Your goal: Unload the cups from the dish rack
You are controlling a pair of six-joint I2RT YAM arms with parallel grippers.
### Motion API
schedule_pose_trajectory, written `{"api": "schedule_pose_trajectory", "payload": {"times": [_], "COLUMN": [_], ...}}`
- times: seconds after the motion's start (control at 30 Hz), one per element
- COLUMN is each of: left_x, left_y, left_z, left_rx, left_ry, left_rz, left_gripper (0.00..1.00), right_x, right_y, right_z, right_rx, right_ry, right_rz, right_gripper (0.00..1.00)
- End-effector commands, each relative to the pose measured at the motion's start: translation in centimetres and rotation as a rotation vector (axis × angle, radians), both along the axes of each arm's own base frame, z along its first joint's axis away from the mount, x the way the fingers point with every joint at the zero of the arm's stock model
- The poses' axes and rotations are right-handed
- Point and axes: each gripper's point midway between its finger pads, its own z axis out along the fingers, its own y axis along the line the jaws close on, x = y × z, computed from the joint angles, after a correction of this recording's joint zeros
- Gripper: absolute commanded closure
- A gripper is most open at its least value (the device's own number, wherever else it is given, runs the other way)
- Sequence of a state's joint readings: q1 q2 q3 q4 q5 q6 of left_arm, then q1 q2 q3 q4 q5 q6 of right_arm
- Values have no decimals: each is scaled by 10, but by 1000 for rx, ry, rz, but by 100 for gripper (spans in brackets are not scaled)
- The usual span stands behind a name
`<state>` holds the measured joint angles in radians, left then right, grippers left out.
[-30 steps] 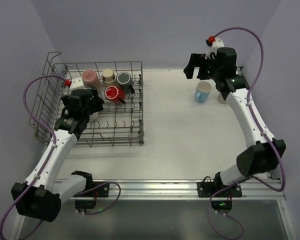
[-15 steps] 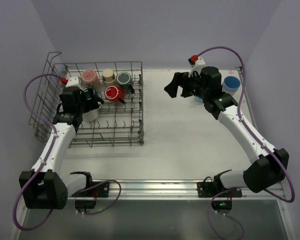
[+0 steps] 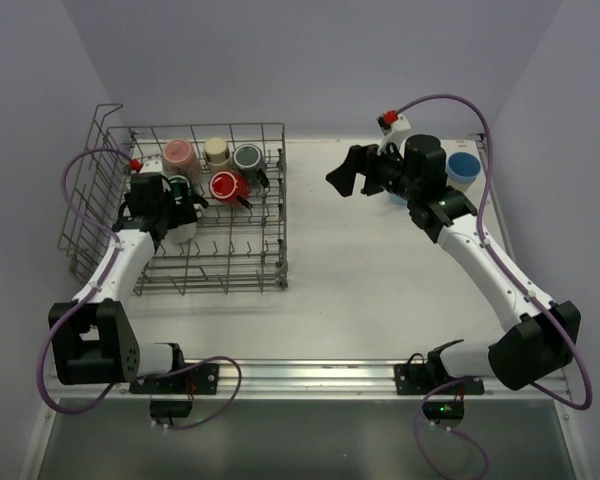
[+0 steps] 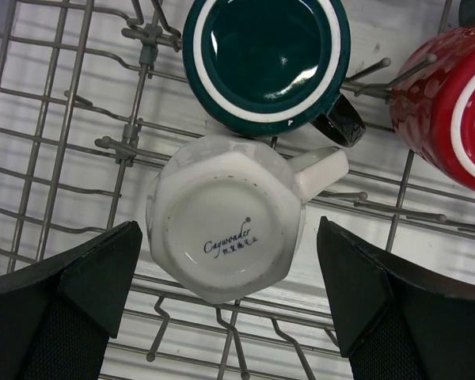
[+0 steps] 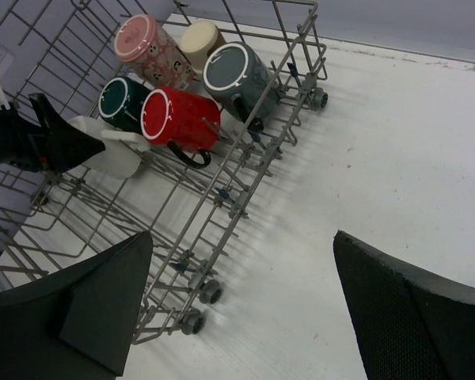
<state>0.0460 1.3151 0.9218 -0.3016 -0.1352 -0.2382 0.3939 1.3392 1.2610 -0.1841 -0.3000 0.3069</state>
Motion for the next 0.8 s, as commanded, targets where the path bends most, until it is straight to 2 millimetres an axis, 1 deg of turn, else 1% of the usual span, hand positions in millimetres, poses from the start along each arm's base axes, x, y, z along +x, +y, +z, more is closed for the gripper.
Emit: {"api": "schedule_pose_trajectory", "payload": {"times": [0.0,0.07,0.2,0.27,0.3,0.33,0.37,0.4,0.43,0.47,0.5,0.53,0.6,0.67,0.7,0.73,0.77], "left_x": [14,17,16,16,16,16,17,16,15,14,13,12,9,6,2,-1,-5], "left_y": [1,2,1,3,4,5,3,3,3,3,2,2,1,-3,-4,-6,-8], "left_z": [8,9,2,2,2,3,4,6,8,11,21,26,46,59,70,73,83], "left_rx": [5,-3,-22,-13,-9,-8,-12,-17,-19,-19,-17,-18,-23,-39,-48,-55,-63], "left_ry": [-47,-55,-35,-37,-36,-38,-40,-42,-47,-55,-82,-95,-147,-172,-199,-205,-232], "left_rz": [-30,-30,-29,-23,-21,-20,-24,-23,-22,-21,-22,-20,-18,-26,-26,-31,-38], "left_gripper": [0,5,21,26,35,39,47,52,59,62,64,66,72,76,78,79,82], "right_x": [-6,-5,-4,-5,-5,-7,-8,-10,-12,-14,-16,-20,-24,-32,-36,-41,-46], "right_y": [9,8,11,12,12,13,14,15,18,19,21,27,34,44,48,54,58], "right_z": [21,18,16,16,16,18,19,20,23,23,27,28,29,32,35,36,38], "right_rx": [44,43,42,41,42,44,48,51,56,58,63,66,75,103,125,145,182], "right_ry": [-56,-49,-45,-42,-41,-43,-43,-43,-46,-46,-54,-54,-51,-43,-54,-50,-33], "right_rz": [43,40,46,49,49,53,58,62,71,77,83,97,110,130,139,153,166], "right_gripper": [1,1,1,1,1,1,1,1,1,1,1,1,1,1,1,1,1]}}
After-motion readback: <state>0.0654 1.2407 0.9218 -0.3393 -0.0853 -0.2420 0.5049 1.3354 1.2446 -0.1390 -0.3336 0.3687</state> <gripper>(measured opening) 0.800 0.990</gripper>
